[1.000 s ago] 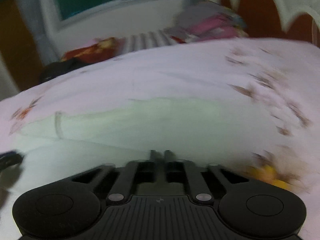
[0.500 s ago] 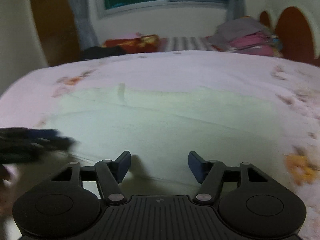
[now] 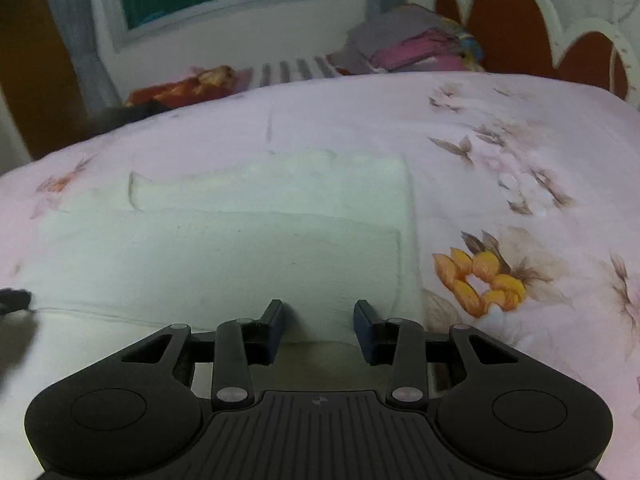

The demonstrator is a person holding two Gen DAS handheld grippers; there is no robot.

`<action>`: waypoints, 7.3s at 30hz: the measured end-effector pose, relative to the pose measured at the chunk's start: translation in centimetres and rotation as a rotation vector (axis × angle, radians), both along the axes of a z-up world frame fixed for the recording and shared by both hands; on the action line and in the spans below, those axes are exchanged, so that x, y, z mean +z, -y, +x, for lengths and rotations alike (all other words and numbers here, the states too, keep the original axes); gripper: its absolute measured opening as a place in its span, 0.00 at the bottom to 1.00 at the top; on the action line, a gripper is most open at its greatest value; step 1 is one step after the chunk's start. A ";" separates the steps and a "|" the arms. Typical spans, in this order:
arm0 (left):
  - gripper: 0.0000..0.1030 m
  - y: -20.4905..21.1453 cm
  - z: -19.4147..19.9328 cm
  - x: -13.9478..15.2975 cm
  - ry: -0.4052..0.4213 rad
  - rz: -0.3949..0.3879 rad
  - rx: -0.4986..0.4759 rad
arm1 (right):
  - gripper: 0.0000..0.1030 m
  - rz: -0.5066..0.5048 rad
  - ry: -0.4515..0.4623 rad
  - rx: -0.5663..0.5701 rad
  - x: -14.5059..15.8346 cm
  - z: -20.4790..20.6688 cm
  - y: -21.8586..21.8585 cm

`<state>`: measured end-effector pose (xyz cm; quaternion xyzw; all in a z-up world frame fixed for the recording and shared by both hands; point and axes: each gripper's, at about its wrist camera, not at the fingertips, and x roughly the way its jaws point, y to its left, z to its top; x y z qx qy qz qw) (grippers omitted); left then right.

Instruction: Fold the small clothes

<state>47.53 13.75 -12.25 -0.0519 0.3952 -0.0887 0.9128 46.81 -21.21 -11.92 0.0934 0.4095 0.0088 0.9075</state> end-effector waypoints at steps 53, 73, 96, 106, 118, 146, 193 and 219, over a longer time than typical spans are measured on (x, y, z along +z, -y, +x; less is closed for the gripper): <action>0.39 -5.6 -31.2 -1.4 -0.168 -0.542 0.097 | 0.43 0.653 -0.121 0.000 0.3 -34.9 10.5; 0.03 -6.3 -32.5 -3.4 -0.133 -0.588 0.132 | 0.03 0.762 -0.035 0.013 0.5 -36.1 11.2; 0.03 -4.8 -26.8 7.8 0.163 -0.661 0.129 | 0.03 0.700 0.233 0.094 11.3 -28.5 11.6; 0.03 -3.6 -14.8 12.2 0.257 -0.660 0.108 | 0.03 0.670 0.326 0.074 16.8 -17.0 12.2; 0.03 -3.8 2.0 1.7 -0.007 -0.639 0.149 | 0.03 0.662 0.077 -0.092 5.8 -0.4 12.3; 0.44 -2.6 9.9 -0.4 -0.062 -0.354 0.008 | 0.49 0.408 0.063 -0.006 2.0 7.1 10.5; 0.52 2.0 9.0 -1.0 0.045 -0.099 -0.035 | 0.26 0.080 0.066 0.121 -0.4 9.6 3.9; 0.67 10.0 0.0 -1.0 0.064 -0.029 -0.189 | 0.49 -0.037 0.069 0.433 -0.6 -0.2 -5.8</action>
